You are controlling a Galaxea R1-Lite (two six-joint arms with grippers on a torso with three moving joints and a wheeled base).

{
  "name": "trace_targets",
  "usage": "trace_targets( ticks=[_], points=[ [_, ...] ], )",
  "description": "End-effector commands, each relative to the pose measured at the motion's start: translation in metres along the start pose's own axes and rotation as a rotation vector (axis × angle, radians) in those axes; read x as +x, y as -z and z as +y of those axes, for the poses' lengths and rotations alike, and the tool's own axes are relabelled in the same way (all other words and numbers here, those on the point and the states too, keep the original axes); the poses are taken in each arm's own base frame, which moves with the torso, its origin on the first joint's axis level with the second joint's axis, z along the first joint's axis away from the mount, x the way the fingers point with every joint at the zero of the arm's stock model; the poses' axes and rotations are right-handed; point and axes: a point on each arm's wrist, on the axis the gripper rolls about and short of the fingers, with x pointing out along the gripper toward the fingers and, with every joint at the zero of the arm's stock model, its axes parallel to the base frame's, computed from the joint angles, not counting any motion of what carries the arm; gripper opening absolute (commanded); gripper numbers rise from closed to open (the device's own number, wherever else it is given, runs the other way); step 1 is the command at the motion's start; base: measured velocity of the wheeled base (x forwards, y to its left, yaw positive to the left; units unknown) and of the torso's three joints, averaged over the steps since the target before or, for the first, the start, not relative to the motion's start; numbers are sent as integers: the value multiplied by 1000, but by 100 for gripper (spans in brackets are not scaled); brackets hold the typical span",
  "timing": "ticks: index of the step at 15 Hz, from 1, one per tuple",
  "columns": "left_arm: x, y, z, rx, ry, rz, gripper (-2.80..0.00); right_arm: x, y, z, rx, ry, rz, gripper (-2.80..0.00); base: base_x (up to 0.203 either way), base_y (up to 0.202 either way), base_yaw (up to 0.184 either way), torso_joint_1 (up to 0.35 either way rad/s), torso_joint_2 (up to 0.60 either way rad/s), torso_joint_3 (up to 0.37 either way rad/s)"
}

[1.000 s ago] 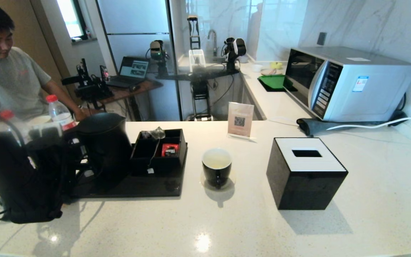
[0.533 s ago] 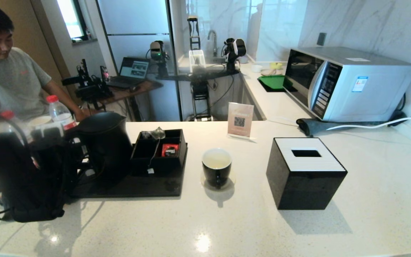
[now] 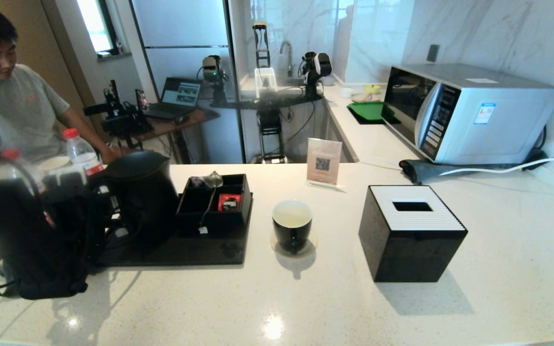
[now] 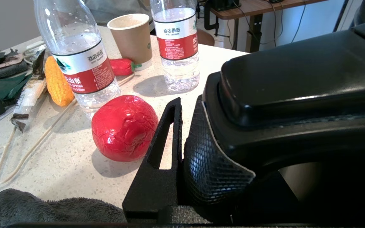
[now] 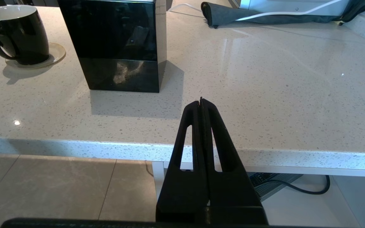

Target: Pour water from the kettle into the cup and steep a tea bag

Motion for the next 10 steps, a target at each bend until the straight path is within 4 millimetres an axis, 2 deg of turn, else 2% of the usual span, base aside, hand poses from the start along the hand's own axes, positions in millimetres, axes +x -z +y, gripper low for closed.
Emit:
trace_targets(
  ticks=[1, 10],
  points=[
    [0, -2, 0, -16, -5, -34, 0, 0, 0, 0, -1, -1, 1, -280, 0, 0, 0, 0, 0, 0],
    [-3, -4, 1, -15, -4, -32, 0, 0, 0, 0, -1, -1, 1, -280, 0, 0, 0, 0, 0, 0]
  ],
)
